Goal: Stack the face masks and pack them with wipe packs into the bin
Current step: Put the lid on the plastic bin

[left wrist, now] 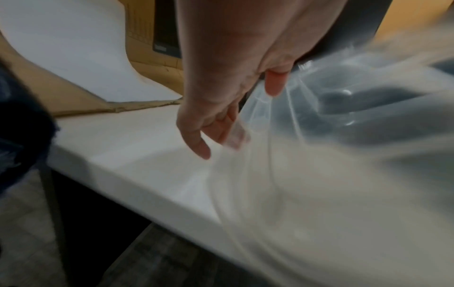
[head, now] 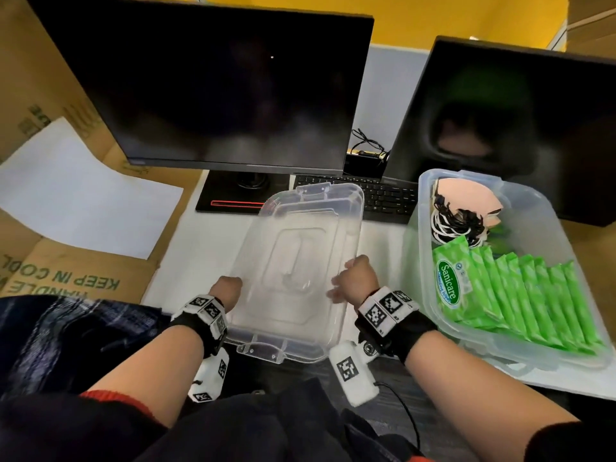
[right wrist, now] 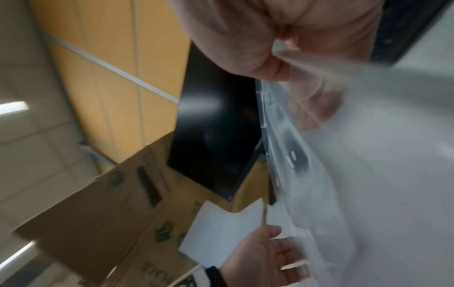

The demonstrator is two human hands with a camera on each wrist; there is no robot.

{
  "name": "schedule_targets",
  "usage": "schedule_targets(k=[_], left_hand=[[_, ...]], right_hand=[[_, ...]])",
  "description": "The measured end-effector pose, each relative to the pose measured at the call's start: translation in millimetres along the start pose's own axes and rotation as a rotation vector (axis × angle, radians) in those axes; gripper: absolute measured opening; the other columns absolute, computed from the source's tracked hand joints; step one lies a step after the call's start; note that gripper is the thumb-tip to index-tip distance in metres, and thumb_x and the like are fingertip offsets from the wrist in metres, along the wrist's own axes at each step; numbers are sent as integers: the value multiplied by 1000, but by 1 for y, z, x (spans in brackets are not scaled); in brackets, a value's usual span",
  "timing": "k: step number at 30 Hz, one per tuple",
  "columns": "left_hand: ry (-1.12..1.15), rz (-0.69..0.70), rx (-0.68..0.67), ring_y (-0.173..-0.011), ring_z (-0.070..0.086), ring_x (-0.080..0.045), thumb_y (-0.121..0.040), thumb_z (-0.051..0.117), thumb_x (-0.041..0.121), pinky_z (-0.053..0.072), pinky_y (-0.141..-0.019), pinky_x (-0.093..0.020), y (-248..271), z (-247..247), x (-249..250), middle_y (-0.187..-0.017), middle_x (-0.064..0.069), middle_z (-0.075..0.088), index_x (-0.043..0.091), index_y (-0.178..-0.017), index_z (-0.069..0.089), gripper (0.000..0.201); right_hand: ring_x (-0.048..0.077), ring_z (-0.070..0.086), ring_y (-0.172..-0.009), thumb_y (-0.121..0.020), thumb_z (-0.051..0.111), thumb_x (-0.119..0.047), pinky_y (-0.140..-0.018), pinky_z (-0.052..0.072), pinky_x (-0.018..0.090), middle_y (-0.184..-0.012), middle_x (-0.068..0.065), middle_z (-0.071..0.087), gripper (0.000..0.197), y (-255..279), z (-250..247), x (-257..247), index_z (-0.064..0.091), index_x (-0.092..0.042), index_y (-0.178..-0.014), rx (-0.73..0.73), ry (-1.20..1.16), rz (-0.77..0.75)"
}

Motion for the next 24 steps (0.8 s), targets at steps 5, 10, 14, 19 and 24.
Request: schedule_targets(k=[5, 10, 14, 19, 24], left_hand=[[584, 50, -36, -125, 43, -30, -101, 27, 37, 30, -103, -39, 34, -21, 23, -137, -12, 46, 5, -133, 43, 48], [1236, 227, -24, -117, 50, -33, -91, 14, 65, 45, -88, -44, 80, -90, 68, -134, -13, 47, 11, -136, 42, 75], [1473, 488, -144, -110, 59, -38, -75, 15, 84, 51, -89, -49, 114, -144, 90, -127, -20, 53, 8, -138, 37, 102], [1399, 453, -61, -93, 65, -27, -82, 61, 43, 57, -65, -33, 127, -160, 85, -104, -11, 58, 8, -111, 51, 47], [1359, 458, -145, -79, 67, -28, -83, 35, 2, 59, -65, -33, 136, -152, 80, -96, -15, 62, 9, -92, 51, 20]], right_hand=[[33, 53, -75, -83, 33, 9, -68, 43, 40, -86, 14, 50, 29, 41, -6, -58, 40, -6, -107, 133, 120, -560], [33, 47, -96, -78, 34, 15, -77, 28, 24, -105, 20, 51, 55, 76, -11, -91, 42, -1, -130, 236, 302, -1038], [32, 55, -73, -72, 30, 4, -67, 46, 29, -85, 18, 55, 55, 85, -2, -95, 44, -9, -124, 305, 553, -1283], [29, 53, -63, -71, 29, -4, -54, 45, 31, -79, 13, 53, 51, 82, -1, -88, 43, -16, -119, 275, 706, -1338], [30, 51, -91, -83, 61, -15, -79, 44, 39, -103, 13, 48, 57, 69, -5, -75, 43, -21, -137, 10, 917, -1203]])
Point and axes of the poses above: each hand's wrist, its own y-axis away from the middle knuckle, its own z-axis out of the palm, x = y × z, the point moved 4 cm from there along -y, towards the middle knuckle
